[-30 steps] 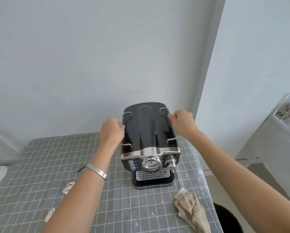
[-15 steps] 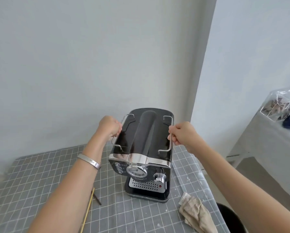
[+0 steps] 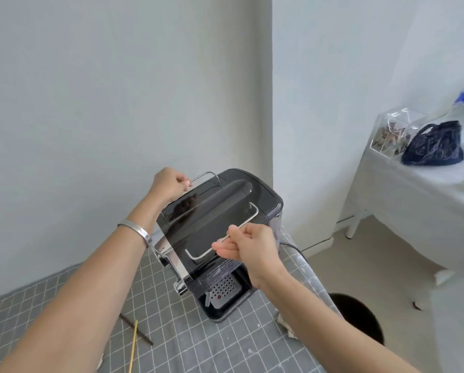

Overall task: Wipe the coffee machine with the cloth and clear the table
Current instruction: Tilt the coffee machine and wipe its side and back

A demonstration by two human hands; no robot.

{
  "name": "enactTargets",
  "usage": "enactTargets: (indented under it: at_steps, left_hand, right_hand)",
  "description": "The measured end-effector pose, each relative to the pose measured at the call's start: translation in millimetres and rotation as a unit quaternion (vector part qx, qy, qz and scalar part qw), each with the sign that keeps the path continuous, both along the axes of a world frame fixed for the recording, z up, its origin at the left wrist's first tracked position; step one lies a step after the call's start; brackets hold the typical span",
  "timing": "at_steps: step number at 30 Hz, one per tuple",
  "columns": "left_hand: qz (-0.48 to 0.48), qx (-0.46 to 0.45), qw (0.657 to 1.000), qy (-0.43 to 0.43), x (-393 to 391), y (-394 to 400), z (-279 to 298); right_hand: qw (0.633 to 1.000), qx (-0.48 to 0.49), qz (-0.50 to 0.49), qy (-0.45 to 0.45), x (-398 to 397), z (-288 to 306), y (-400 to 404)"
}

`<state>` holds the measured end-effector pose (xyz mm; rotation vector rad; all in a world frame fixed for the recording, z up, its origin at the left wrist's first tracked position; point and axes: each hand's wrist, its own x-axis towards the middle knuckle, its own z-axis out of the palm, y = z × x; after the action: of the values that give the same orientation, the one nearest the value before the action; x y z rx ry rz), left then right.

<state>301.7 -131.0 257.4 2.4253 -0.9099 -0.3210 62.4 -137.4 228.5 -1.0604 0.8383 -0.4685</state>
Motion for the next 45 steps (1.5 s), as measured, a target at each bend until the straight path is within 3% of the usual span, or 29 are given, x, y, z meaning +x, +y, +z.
enactTargets:
  at_steps: [13,17,19,21,23,26,28,32,35,37,39,40,42,45]
  left_hand:
    - [-0.026,-0.012,0.999,-0.038,-15,2,-17]
    - [-0.02,-0.016,0.996,-0.081,-30,7,-20]
    - [-0.02,-0.012,0.994,-0.104,-44,11,-20]
    - [-0.042,-0.008,0.993,-0.106,-69,17,-21]
    - [-0.089,0.012,0.992,-0.085,-106,22,-21]
    - [-0.156,0.057,0.983,-0.085,-157,25,-26]
    - [-0.181,0.092,0.967,-0.152,-171,27,-36]
    - [-0.243,0.154,0.918,-0.272,-169,28,-44]
    - [-0.295,0.173,0.899,-0.274,-161,28,-43]
    - [-0.318,0.171,0.897,-0.254,-158,27,-41]
    - [-0.326,0.154,0.907,-0.218,-158,27,-39]
    - [-0.325,0.143,0.913,-0.202,-159,27,-38]
    - [-0.319,0.131,0.919,-0.192,-160,26,-39]
    - [-0.31,0.129,0.921,-0.197,-163,27,-39]
  right_hand:
    - [1.0,-0.011,0.022,-0.007,-19,-14,4]
    - [0.992,-0.094,0.081,0.001,-40,-26,-1]
    - [0.978,-0.17,0.108,0.06,-61,-48,-3]
    - [0.938,-0.271,0.14,0.167,-91,-89,-7]
    - [0.87,-0.364,0.183,0.276,-118,-139,-13]
    - [0.759,-0.438,0.31,0.37,-142,-207,-17]
    - [0.703,-0.498,0.327,0.388,-150,-239,-20]
    - [0.675,-0.55,0.313,0.38,-159,-270,-25]
    - [0.713,-0.558,0.267,0.331,-160,-277,-33]
    - [0.8,-0.508,0.16,0.276,-154,-273,-33]
    - [0.918,-0.336,-0.036,0.207,-141,-240,-33]
    - [0.949,-0.224,-0.127,0.181,-133,-221,-34]
    - [0.959,-0.083,-0.252,0.104,-115,-184,-39]
    - [0.952,-0.031,-0.298,-0.068,-79,-128,-49]
